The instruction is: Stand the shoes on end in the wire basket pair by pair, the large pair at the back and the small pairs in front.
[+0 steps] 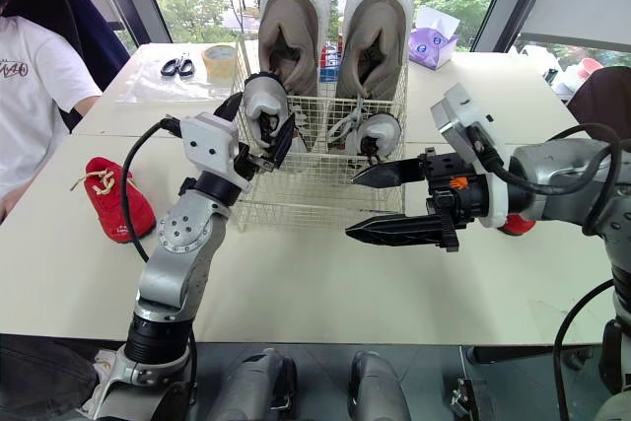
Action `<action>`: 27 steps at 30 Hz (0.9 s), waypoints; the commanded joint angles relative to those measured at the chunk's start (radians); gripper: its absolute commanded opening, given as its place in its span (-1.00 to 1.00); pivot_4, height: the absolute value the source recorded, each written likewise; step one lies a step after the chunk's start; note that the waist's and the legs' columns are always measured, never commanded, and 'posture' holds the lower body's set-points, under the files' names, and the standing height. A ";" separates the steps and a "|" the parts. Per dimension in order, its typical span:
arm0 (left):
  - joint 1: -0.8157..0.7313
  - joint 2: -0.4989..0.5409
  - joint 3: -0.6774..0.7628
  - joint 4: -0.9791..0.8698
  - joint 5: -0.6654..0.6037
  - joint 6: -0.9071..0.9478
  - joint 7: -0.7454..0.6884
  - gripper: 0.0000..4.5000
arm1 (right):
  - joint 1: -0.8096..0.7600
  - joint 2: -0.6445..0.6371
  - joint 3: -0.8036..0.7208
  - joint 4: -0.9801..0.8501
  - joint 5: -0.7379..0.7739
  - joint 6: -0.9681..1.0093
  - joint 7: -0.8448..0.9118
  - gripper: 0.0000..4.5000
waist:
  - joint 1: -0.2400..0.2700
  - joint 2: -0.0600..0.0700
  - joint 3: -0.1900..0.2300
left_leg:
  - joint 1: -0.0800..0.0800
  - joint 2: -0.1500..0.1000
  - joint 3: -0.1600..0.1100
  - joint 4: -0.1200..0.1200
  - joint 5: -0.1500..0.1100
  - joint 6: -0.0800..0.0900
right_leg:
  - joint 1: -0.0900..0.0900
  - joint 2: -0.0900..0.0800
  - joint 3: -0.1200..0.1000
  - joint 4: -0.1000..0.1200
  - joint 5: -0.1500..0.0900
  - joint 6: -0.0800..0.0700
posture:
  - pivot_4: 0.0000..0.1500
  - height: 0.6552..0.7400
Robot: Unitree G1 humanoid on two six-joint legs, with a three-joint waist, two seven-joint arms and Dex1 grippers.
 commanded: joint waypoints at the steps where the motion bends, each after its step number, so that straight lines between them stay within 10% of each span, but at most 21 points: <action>1: 0.021 0.062 0.050 -0.165 -0.081 0.114 -0.064 0.98 | 0.010 -0.021 -0.029 -0.007 -0.002 -0.011 0.021 1.00 | 0.000 0.000 0.000 | 0.000 0.000 0.000 0.000 0.000 0.000 | 0.000 0.000 0.000 0.000 0.000 0.000 | 1.00 1.00; 5: 0.032 0.155 0.121 -0.322 -0.257 0.341 -0.134 0.98 | 0.035 -0.023 -0.043 0.008 -0.010 -0.019 0.026 1.00 | -0.001 0.000 0.000 | 0.000 0.000 0.000 -0.001 0.000 0.000 | 0.000 0.000 0.000 0.000 0.000 0.000 | 1.00 1.00; 10: -0.035 0.366 0.396 -0.413 -0.867 0.768 -0.162 0.98 | 0.054 0.006 -0.039 0.041 -0.041 -0.048 0.023 1.00 | -0.002 0.001 0.001 | 0.000 0.000 -0.001 0.000 0.000 -0.001 | 0.000 0.000 0.000 0.000 -0.001 0.000 | 1.00 1.00; 16: 0.074 0.643 0.606 -0.296 -1.485 0.847 -0.096 0.98 | 0.158 0.051 -0.152 0.118 -0.119 -0.112 -0.087 1.00 | -0.002 0.000 0.001 | 0.001 -0.001 -0.001 -0.001 0.001 -0.002 | 0.000 0.000 0.000 0.001 -0.002 0.001 | 1.00 1.00; 19: 0.154 0.703 0.584 -0.286 -1.602 0.825 -0.082 0.98 | 0.283 0.137 -0.278 0.137 -0.175 -0.192 -0.196 1.00 | 0.006 0.000 0.001 | 0.001 -0.002 -0.002 -0.001 0.001 -0.002 | 0.002 0.000 0.000 0.000 -0.002 0.001 | 1.00 1.00; 27: 0.180 0.645 0.339 -0.324 -1.442 0.772 -0.154 0.98 | 0.488 0.467 -0.421 -0.082 -0.499 -0.473 -0.700 1.00 | 0.001 0.003 -0.001 | 0.002 -0.001 -0.001 -0.002 0.002 -0.005 | 0.001 0.001 0.002 -0.001 -0.002 0.001 | 1.00 1.00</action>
